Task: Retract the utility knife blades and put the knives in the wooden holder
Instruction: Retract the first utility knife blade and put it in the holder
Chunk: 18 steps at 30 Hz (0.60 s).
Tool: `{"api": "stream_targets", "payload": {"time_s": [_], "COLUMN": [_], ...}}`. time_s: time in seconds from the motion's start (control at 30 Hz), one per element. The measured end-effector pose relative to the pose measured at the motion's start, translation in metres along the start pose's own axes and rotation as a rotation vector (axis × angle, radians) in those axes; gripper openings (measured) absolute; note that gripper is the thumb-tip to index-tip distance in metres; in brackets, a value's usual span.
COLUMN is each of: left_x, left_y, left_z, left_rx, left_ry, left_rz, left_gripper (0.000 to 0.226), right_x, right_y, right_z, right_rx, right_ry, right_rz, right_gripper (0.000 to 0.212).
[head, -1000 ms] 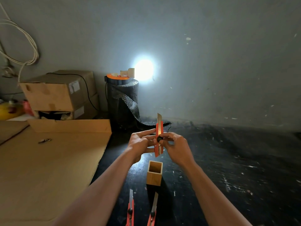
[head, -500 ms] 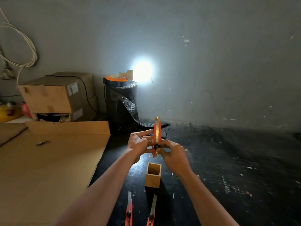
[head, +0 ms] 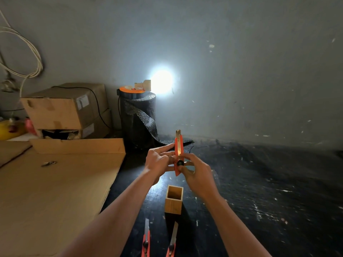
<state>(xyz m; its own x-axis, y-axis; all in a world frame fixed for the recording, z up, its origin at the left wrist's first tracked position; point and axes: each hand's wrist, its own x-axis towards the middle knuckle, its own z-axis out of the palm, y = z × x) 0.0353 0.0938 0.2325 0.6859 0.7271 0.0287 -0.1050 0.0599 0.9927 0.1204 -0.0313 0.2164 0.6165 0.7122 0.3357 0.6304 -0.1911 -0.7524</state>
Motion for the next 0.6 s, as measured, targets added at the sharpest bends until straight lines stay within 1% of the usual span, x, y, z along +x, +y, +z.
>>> {"api": "stream_targets", "payload": {"time_s": [0.13,0.27,0.33,0.43,0.6], "left_x": [-0.002,-0.003,-0.0025,-0.0034,-0.0029], "left_y": [0.0016,0.004,0.0043,0.0044,0.0023], "left_z": [0.0024,0.0014,0.0011,0.0038,0.0046], "left_rx": [0.031,0.026,0.047,0.083,0.108], "left_ry": [-0.007,-0.021,-0.033,-0.045,-0.04], "left_rz": [0.019,0.035,0.054,0.077,0.09], "left_gripper": [0.048,0.047,0.048,0.047,0.046], "right_x": [0.0031,0.0011,0.0007,0.001,-0.0031], "right_y": [-0.0019,-0.0041,-0.0043,-0.0028,-0.0042], "right_z": [-0.0011,-0.0053,-0.007,-0.0073,-0.0079], "right_rx": [-0.029,0.014,-0.024,-0.02,0.0], "right_ry": [0.006,-0.009,-0.022,-0.003,0.011], "right_rz": [0.026,-0.008,-0.023,0.016,0.013], "right_gripper": [0.026,0.033,0.031,0.025,0.029]}}
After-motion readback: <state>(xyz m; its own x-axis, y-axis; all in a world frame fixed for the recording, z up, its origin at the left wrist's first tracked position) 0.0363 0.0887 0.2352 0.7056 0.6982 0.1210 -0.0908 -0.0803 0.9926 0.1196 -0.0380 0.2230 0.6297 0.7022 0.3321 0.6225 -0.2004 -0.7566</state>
